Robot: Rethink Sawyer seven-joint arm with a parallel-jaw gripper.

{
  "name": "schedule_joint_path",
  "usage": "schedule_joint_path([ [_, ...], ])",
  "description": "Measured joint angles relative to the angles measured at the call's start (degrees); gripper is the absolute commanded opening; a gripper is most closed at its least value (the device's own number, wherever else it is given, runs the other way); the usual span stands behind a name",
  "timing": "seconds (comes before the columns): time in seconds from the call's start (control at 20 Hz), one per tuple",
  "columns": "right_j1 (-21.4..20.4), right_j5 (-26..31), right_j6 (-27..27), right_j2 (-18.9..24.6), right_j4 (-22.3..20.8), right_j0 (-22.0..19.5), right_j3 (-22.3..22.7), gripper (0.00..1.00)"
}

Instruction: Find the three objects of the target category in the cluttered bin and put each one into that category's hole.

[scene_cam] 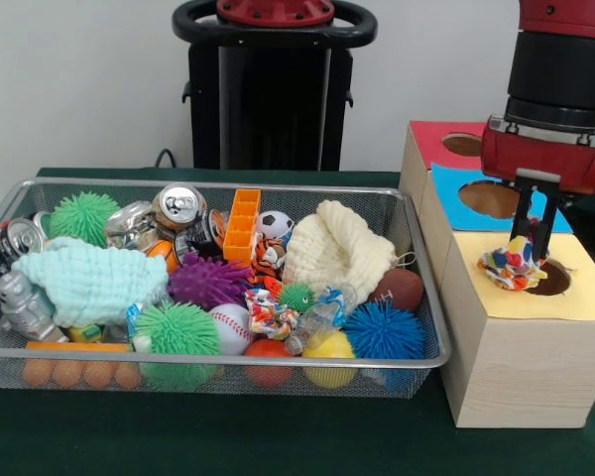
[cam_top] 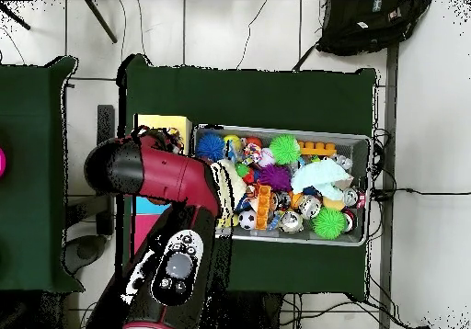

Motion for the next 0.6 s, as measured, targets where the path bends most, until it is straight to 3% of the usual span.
schedule_joint_path([
  [0.6, 0.7, -3.7, 0.0, 0.4, 0.0, -0.1, 0.0, 0.00],
])
